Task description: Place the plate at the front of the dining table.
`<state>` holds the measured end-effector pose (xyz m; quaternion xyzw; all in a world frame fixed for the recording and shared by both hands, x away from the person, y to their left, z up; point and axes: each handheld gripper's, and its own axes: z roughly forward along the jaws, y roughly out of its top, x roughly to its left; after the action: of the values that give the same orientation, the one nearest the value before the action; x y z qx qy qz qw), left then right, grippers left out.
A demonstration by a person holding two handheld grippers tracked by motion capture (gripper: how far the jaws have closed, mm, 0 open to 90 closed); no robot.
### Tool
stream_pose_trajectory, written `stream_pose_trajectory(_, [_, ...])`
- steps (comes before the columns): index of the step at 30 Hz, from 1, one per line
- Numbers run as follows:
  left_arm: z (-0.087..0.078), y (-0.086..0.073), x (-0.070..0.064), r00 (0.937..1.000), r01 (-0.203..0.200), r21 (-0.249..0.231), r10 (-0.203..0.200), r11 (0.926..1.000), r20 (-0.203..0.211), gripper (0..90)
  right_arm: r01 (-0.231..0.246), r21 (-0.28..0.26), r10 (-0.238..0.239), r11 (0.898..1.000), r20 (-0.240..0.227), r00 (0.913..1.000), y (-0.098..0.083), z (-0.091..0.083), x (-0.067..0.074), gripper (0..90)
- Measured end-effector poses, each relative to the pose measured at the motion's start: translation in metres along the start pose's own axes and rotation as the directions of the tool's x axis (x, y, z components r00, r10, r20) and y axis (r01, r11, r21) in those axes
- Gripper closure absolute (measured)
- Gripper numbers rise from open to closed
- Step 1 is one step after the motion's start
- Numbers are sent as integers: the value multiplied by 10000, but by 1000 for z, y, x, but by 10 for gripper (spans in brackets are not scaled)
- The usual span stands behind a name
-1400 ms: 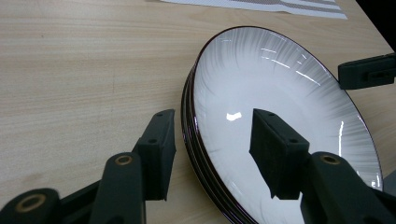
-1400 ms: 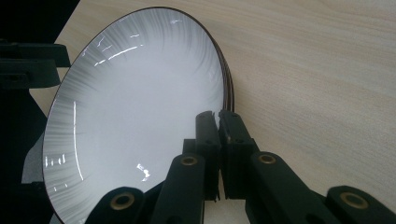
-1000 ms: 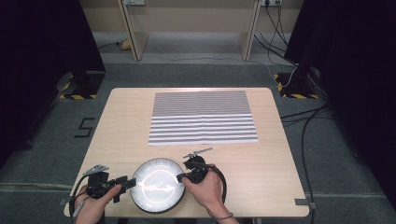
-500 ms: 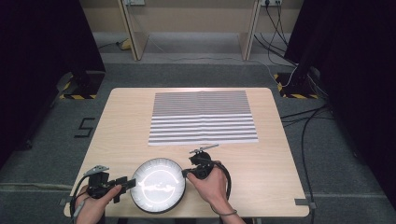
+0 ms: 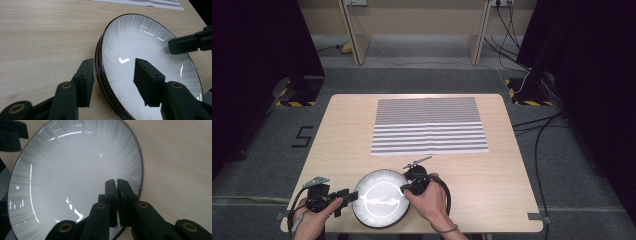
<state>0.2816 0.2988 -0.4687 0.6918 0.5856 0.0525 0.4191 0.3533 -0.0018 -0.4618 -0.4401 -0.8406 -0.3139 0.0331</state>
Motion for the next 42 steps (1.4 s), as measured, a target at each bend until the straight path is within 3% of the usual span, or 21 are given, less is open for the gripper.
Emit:
stream_pose_trajectory(1, [0,0,1,10000,22,9,-22,10000,-22,501,-303,-322,300,9990,-97,9995,1,-6,-4,865])
stream_pose_trajectory(4, [0,1,2,10000,24,10,-24,10000,-57,501,-410,-730,430,9965,264,9987,4,-20,-11,837])
stream_pose_trajectory(10, [0,4,-3,10000,-39,-36,39,10000,7,501,-734,-227,730,9970,-181,9972,3,-16,-17,840])
stream_pose_trajectory(19, [2,4,-1,10000,-40,71,40,10000,-23,501,-1052,33,1051,9944,73,9944,3,-11,-13,861])
stream_pose_trajectory(26, [3,5,-2,10000,-71,180,71,9998,-25,509,-938,187,936,9954,113,9955,8,-6,-8,860])
stream_pose_trajectory(34, [3,6,-2,9999,64,560,-58,9984,-118,611,-1207,125,1208,9926,-157,9925,7,-5,-11,827])
stream_pose_trajectory(42, [3,7,0,9996,169,931,-147,9955,-244,672,-1682,777,1719,9827,-435,9842,9,-2,-9,777])
